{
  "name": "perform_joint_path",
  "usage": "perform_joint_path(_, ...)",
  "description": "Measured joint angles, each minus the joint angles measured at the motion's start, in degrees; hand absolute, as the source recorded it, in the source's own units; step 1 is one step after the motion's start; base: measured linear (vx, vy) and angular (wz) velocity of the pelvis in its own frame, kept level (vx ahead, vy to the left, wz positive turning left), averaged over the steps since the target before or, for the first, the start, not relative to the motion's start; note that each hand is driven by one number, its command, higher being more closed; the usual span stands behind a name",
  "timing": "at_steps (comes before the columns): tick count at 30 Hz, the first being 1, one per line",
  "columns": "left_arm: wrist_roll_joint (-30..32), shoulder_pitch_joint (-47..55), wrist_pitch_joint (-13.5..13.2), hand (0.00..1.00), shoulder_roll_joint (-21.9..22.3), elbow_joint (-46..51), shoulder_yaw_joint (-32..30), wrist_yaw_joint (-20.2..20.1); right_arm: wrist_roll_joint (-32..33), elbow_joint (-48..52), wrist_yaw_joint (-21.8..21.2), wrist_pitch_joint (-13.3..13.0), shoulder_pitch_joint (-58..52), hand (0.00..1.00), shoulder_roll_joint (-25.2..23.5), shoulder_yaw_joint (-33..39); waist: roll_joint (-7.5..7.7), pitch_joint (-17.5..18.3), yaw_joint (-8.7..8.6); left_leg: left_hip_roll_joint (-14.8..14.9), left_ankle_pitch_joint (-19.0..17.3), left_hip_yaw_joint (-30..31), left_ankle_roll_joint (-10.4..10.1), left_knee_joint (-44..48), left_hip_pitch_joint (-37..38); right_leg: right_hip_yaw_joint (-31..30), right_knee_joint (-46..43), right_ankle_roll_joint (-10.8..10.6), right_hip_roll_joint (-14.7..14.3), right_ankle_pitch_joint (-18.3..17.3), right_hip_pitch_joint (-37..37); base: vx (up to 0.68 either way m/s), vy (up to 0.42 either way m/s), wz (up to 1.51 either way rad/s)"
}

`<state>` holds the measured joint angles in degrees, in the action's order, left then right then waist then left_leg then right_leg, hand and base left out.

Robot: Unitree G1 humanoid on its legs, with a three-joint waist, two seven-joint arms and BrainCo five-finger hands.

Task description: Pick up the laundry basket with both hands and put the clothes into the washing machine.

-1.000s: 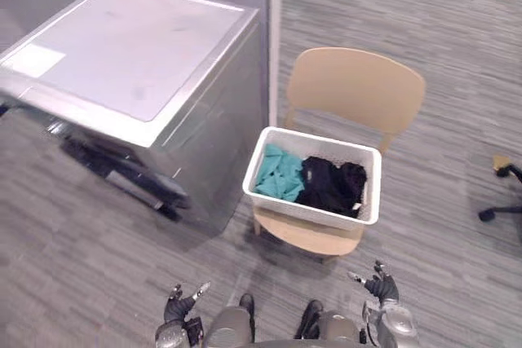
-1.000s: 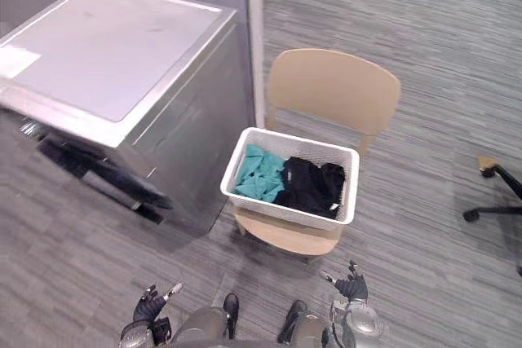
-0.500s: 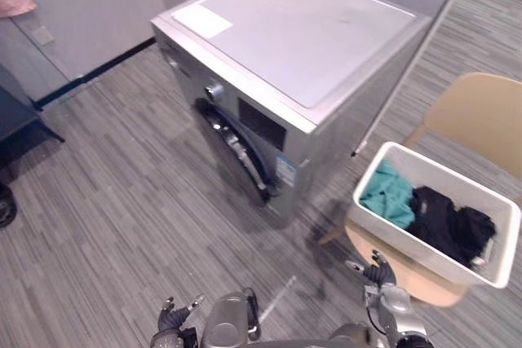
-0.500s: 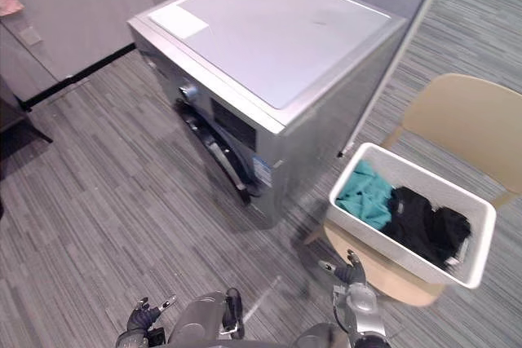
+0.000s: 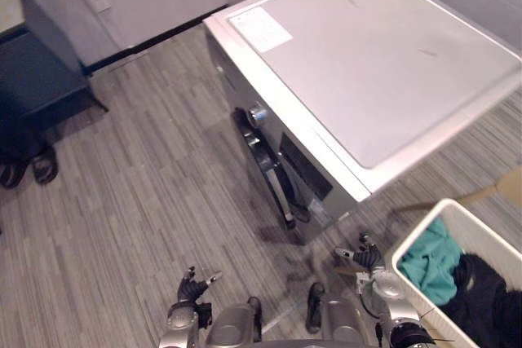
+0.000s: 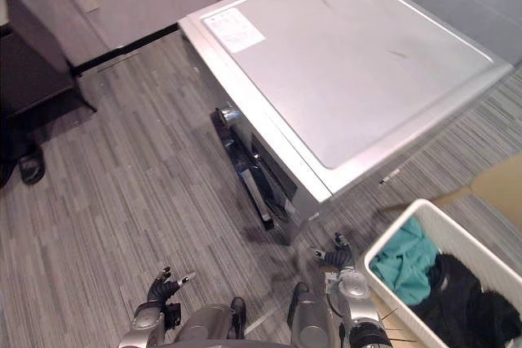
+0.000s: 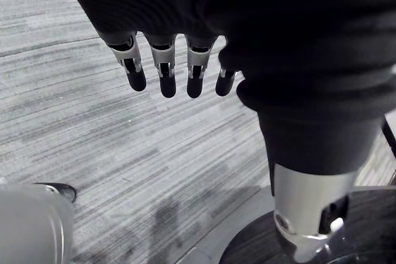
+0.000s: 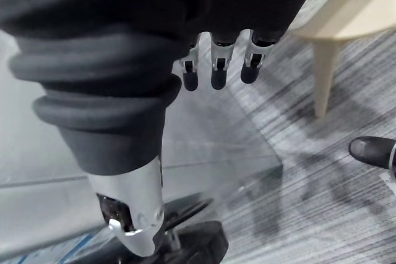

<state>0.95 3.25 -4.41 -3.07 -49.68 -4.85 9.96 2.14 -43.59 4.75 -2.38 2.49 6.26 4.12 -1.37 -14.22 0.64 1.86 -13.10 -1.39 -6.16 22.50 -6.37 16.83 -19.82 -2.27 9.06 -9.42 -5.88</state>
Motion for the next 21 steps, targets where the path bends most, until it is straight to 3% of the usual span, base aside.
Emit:
perform_joint_path(1,0.03,0.32,0.05,0.0,0.11,0.01,0.54,0.02,-0.01,0.05,-0.01,-0.09,-0.23,0.0,0.25,-0.71,-0.05,0.03,-0.12,1.01,1.09,-1.22,0.15,-3.99,0.0,1.14,0.19,-0.01,0.25,0.0,1.14,0.1,-0.002,0.5)
perform_joint_path(2,0.29,0.77,0.07,0.0,0.02,-0.04,0.78,0.04,-0.06,-0.81,0.73,0.46,-0.29,0.0,0.52,0.46,-1.25,0.24,0.08,2.29,4.62,-1.32,0.67,-6.71,0.25,2.04,0.2,-0.34,-0.45,-0.22,1.51,0.12,0.024,0.4)
perform_joint_path(6,1.39,0.85,0.5,0.0,-1.77,-0.64,0.77,0.09,-2.34,-2.48,0.27,0.43,-0.68,0.0,-0.05,-0.66,0.39,-0.18,0.3,1.17,4.74,-1.87,0.92,-7.8,0.32,1.67,2.47,-1.02,0.21,0.16,1.99,0.06,0.086,0.05)
perform_joint_path(14,2.06,1.01,0.77,0.0,-1.27,-1.67,0.95,-0.03,-4.94,-8.56,-3.63,1.33,0.14,0.0,-1.89,-7.21,-0.01,0.1,0.13,1.09,6.49,-3.26,2.46,-10.94,4.26,0.67,6.26,-1.73,-0.41,0.9,5.74,-0.01,-0.017,-0.07)
perform_joint_path(21,2.01,0.78,0.72,0.0,-1.16,-1.65,3.0,0.01,-3.75,-7.85,-4.74,1.69,2.82,0.0,-3.27,-12.25,-0.02,0.12,0.25,1.0,9.27,-2.38,2.86,-13.92,3.5,1.35,9.42,-1.66,-1.07,4.44,5.36,-0.12,0.0,0.06)
